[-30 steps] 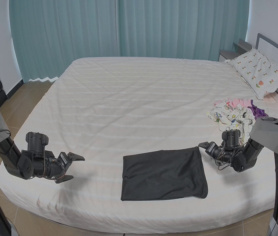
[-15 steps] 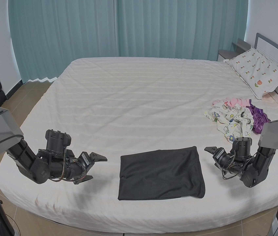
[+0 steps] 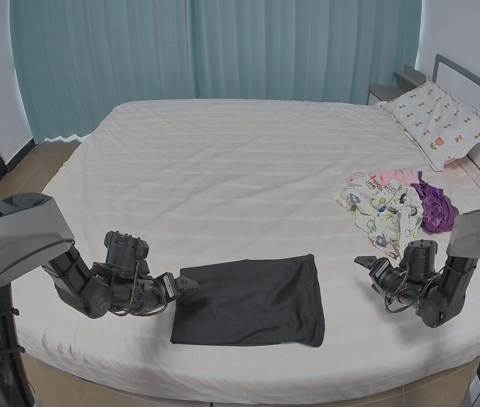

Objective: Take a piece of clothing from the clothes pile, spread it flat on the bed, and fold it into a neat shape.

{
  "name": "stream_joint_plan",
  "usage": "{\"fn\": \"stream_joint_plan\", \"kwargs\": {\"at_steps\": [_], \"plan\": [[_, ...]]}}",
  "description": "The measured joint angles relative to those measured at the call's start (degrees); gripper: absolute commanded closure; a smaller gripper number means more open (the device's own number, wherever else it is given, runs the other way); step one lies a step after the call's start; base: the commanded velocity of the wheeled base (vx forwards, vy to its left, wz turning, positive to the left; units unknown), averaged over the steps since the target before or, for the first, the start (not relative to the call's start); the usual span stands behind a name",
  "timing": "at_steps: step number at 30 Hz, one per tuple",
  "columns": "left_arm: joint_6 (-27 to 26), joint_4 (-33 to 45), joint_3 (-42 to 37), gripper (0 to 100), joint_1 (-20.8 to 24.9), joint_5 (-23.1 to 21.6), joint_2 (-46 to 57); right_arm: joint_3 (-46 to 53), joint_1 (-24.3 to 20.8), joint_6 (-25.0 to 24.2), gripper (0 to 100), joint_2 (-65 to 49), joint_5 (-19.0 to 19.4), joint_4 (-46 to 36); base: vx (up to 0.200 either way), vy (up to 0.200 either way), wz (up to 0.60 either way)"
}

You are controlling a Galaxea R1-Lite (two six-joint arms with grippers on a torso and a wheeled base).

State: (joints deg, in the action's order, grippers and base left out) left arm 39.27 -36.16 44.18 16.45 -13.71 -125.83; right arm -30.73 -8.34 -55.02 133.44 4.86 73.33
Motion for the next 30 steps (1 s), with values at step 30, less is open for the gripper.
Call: {"fn": "stream_joint_plan", "kwargs": {"at_steps": [30], "plan": [[-7.94,-9.50,5.49,0,6.68,10.06,-12.98,1.66,-1.46,0.15,0,0.60,-0.11,3.56,0.000,0.000,0.00]]}}
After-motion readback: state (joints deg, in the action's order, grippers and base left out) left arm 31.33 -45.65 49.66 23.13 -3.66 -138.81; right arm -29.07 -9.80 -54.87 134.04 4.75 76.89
